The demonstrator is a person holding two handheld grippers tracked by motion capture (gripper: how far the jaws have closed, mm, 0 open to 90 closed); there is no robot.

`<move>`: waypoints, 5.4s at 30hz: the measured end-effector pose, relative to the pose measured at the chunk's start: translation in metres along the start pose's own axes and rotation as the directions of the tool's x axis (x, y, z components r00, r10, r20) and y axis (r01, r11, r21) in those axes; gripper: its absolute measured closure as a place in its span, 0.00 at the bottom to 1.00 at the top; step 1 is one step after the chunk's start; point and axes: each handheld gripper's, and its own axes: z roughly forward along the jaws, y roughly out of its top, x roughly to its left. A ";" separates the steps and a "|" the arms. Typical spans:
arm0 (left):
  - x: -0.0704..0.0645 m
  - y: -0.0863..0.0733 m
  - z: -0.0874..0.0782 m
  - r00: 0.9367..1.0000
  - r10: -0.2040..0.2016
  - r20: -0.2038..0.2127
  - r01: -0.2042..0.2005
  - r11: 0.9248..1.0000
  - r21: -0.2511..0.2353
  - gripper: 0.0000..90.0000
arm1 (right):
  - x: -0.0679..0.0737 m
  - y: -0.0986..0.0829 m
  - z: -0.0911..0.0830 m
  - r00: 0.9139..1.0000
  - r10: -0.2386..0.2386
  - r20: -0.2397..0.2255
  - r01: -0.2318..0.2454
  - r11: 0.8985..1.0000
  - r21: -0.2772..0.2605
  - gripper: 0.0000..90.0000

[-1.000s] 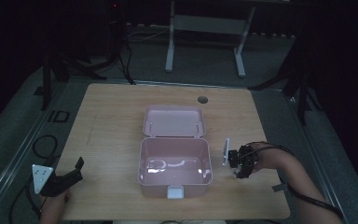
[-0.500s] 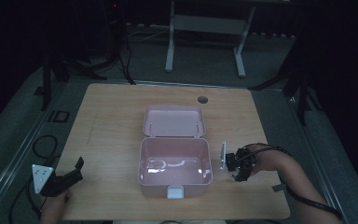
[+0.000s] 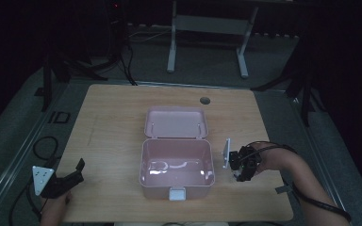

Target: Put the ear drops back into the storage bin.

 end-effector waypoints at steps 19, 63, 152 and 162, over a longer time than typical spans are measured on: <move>0.000 0.000 0.000 1.000 0.003 0.005 -0.003 1.000 -0.003 0.01 | 0.007 0.010 -0.053 0.999 0.015 0.041 -0.015 1.000 0.010 0.66; 0.000 0.000 0.000 1.000 0.008 0.006 -0.008 1.000 -0.005 0.01 | 0.017 0.123 -0.086 0.986 -0.153 0.059 0.155 0.987 -0.031 0.66; 0.000 0.000 0.000 1.000 0.012 0.017 -0.012 1.000 -0.002 0.00 | 0.002 0.141 -0.017 0.986 -0.162 0.040 0.160 0.986 0.044 0.61; -0.001 0.000 0.000 1.000 0.013 0.016 -0.013 1.000 -0.002 0.00 | 0.007 0.120 -0.073 0.983 -0.142 0.115 0.152 0.985 -0.079 0.60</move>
